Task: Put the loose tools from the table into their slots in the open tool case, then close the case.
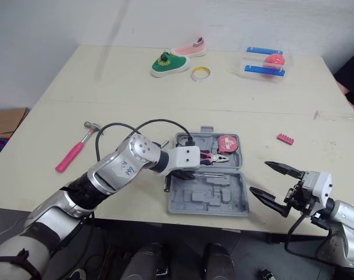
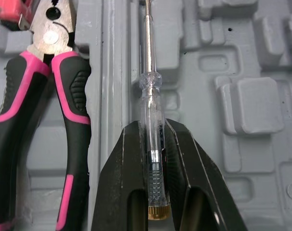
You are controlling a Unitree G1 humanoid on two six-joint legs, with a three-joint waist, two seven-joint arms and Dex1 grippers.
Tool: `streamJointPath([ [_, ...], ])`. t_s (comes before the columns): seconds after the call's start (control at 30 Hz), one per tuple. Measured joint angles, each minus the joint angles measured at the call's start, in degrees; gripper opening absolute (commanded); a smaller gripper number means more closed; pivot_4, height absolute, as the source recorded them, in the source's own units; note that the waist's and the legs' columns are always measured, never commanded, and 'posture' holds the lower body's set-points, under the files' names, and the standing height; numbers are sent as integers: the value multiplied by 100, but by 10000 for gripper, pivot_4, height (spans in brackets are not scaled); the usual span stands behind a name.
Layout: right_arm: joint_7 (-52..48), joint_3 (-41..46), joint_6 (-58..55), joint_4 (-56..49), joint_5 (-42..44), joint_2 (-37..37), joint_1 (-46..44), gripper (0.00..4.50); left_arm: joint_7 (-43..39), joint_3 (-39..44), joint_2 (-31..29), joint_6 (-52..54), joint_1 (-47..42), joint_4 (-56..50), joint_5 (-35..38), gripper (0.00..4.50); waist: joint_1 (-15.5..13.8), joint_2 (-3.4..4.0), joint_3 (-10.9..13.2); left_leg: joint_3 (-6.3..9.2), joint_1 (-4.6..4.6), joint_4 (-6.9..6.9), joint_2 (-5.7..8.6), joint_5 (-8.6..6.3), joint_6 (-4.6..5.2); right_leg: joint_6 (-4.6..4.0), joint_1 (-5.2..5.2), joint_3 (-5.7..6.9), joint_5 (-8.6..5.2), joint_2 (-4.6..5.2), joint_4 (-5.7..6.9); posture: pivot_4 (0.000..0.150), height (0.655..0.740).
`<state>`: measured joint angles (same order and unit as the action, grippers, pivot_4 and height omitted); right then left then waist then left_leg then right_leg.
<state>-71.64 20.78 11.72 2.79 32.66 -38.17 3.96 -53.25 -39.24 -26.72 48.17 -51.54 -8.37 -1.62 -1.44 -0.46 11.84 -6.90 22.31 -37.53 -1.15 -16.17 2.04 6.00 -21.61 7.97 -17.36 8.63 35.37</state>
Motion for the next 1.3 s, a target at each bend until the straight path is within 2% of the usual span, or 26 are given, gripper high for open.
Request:
streamJointPath([
  [0.2,0,0,-59,-47,4,0,39,45000,-71,-7,-72,-28,-11,-44,-87,135,3,0,0,0,0,-1,0,0,0,0,0,0,0,0,1,1500,7400],
  [0.57,94,-18,-184,-210,5,0,40,45000,-258,-23,-168,-895,-16,188,-488,135,-3,0,0,0,1,-1,0,-1,1,-1,0,1,0,1,0,1500,7400],
  [0.6,101,-18,-185,-232,6,0,41,45000,-256,-13,-160,-991,-12,220,-523,9584,-4,0,0,0,0,-1,0,-1,1,-1,0,1,0,1,0,1500,7400],
  [0.7,108,-18,-188,-254,6,0,68,45000,-173,10,-63,-1364,21,257,-586,22289,-10,0,0,0,2,-1,1,-1,3,-1,0,2,0,2,0,1500,7400],
  [0.93,109,-19,-245,-313,17,-2,146,45000,-205,562,-39,-1618,109,-112,-427,22289,10,0,0,-2,2,-5,1,-3,6,-1,0,0,0,1,2,1500,7400],
  [1.0,138,-19,-286,-368,21,-2,146,45000,-196,824,-57,-1724,365,-197,-290,22289,18,3,-2,-3,-2,-5,-1,-3,5,-1,0,-2,0,1,6,1500,7400],
  [1.1,183,-18,-312,-461,24,-3,157,45000,-237,910,-421,-1934,646,-51,-323,22289,17,2,-1,-3,-4,-4,-4,-1,2,-2,-1,0,-1,-3,9,1500,7400],
  [1.2,223,-19,-342,-484,24,-2,173,45000,-148,1399,-165,-2139,909,139,-39,13667,-17,2,-1,1,1,-9,0,-5,8,-2,-1,1,-1,4,8,1500,7400],
  [1.3,242,-19,-383,-498,24,-2,146,45000,55,2001,530,-2526,1165,304,579,604,-45,2,-1,3,15,-44,2,-24,25,2,5,0,2,11,6,1500,7400],
])
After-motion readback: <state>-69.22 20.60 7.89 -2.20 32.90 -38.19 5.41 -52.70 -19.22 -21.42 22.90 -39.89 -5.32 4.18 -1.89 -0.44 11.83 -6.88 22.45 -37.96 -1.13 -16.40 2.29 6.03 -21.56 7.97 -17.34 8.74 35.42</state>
